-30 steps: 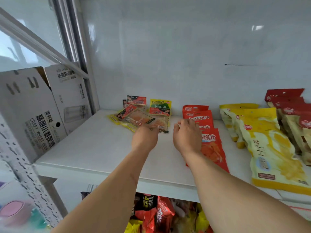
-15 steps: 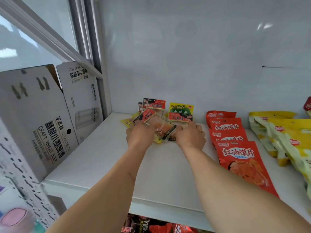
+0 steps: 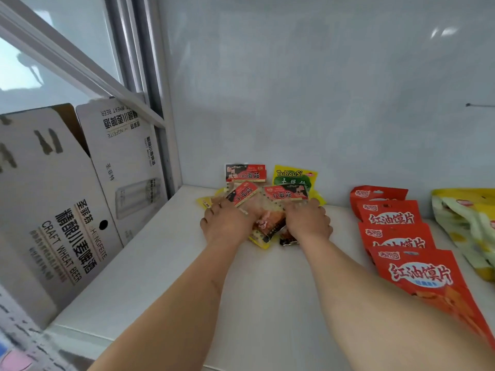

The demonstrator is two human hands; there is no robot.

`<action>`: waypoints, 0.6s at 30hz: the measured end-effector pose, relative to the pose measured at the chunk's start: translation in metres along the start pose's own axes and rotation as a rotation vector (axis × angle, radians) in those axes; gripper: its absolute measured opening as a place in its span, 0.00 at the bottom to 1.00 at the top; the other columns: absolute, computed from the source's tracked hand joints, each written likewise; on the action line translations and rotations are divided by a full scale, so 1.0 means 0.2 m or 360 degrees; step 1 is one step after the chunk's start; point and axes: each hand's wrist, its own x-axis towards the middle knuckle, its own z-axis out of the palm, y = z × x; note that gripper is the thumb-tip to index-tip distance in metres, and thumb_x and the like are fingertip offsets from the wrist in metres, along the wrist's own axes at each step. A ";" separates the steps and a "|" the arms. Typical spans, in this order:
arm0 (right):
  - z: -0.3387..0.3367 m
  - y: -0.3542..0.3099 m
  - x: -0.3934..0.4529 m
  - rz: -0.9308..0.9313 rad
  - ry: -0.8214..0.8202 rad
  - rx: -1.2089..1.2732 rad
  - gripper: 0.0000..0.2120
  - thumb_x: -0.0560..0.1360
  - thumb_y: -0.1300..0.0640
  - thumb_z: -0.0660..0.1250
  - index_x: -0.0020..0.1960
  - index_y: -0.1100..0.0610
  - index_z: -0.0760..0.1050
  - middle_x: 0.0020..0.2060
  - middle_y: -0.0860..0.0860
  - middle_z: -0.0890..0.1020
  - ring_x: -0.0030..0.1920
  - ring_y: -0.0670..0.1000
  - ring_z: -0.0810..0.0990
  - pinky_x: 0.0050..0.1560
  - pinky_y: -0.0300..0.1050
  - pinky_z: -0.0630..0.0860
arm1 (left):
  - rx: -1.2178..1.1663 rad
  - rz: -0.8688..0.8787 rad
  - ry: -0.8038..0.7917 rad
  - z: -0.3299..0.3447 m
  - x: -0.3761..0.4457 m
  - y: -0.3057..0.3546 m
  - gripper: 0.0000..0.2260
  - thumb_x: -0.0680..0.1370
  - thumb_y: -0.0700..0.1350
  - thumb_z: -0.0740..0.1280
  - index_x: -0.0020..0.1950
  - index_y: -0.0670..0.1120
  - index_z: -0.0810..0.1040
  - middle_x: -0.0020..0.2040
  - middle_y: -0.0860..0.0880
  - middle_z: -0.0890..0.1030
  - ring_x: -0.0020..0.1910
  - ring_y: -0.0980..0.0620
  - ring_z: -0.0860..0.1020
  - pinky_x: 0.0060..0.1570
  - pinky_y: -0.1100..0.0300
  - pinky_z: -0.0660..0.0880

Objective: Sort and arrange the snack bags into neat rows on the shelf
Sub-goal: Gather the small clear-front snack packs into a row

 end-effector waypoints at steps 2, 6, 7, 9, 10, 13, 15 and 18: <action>0.04 -0.03 0.00 -0.0029 -0.0016 0.0006 0.30 0.78 0.40 0.60 0.72 0.59 0.64 0.70 0.58 0.70 0.69 0.63 0.68 0.68 0.56 0.64 | -0.0043 0.0028 -0.0018 0.00 0.05 -0.03 0.46 0.72 0.70 0.65 0.79 0.43 0.57 0.78 0.43 0.64 0.75 0.41 0.62 0.72 0.45 0.60; 0.13 -0.09 -0.06 -0.0128 -0.0041 -0.0010 0.31 0.77 0.39 0.61 0.72 0.58 0.65 0.70 0.57 0.71 0.69 0.62 0.69 0.67 0.56 0.65 | -0.0163 0.0053 -0.0089 -0.04 0.16 -0.12 0.37 0.65 0.67 0.68 0.72 0.54 0.69 0.68 0.48 0.76 0.66 0.43 0.74 0.65 0.41 0.70; 0.15 -0.10 -0.07 -0.0149 -0.0040 -0.0015 0.31 0.77 0.38 0.61 0.72 0.58 0.65 0.70 0.57 0.71 0.69 0.62 0.69 0.67 0.56 0.65 | -0.0218 0.0041 -0.0123 -0.05 0.19 -0.14 0.34 0.64 0.65 0.69 0.69 0.55 0.72 0.65 0.50 0.78 0.63 0.44 0.76 0.63 0.41 0.72; 0.18 -0.13 -0.09 -0.0174 -0.0044 -0.0010 0.32 0.77 0.37 0.61 0.72 0.58 0.65 0.70 0.57 0.71 0.68 0.62 0.69 0.67 0.56 0.65 | -0.0358 0.0020 -0.0177 -0.06 0.25 -0.20 0.30 0.63 0.61 0.70 0.64 0.56 0.74 0.61 0.52 0.80 0.58 0.45 0.79 0.61 0.43 0.75; 0.20 -0.14 -0.10 -0.0180 -0.0049 -0.0001 0.32 0.77 0.37 0.61 0.72 0.58 0.65 0.70 0.57 0.71 0.68 0.62 0.69 0.67 0.56 0.66 | -0.0405 0.0019 -0.0185 -0.06 0.28 -0.23 0.29 0.62 0.59 0.71 0.62 0.57 0.75 0.60 0.52 0.80 0.57 0.46 0.80 0.60 0.44 0.76; 0.24 -0.17 -0.14 -0.0205 -0.0057 0.0024 0.31 0.77 0.38 0.61 0.72 0.58 0.66 0.70 0.57 0.71 0.68 0.62 0.69 0.66 0.56 0.66 | -0.0479 0.0021 -0.0158 -0.07 0.32 -0.28 0.30 0.61 0.57 0.70 0.64 0.56 0.75 0.61 0.51 0.80 0.56 0.46 0.81 0.58 0.45 0.78; 0.27 -0.19 -0.16 -0.0214 -0.0067 0.0046 0.31 0.78 0.38 0.61 0.72 0.58 0.66 0.70 0.57 0.71 0.68 0.62 0.69 0.66 0.55 0.66 | -0.0438 -0.0016 -0.0106 -0.12 0.28 -0.28 0.35 0.61 0.61 0.69 0.67 0.51 0.74 0.63 0.48 0.78 0.59 0.43 0.79 0.60 0.44 0.76; 0.29 -0.22 -0.18 -0.0210 -0.0094 0.0080 0.30 0.78 0.40 0.61 0.72 0.58 0.66 0.70 0.57 0.71 0.68 0.62 0.70 0.67 0.55 0.66 | -0.0248 -0.0129 -0.0005 -0.17 0.25 -0.30 0.40 0.64 0.69 0.67 0.69 0.47 0.72 0.66 0.44 0.76 0.65 0.40 0.74 0.63 0.44 0.73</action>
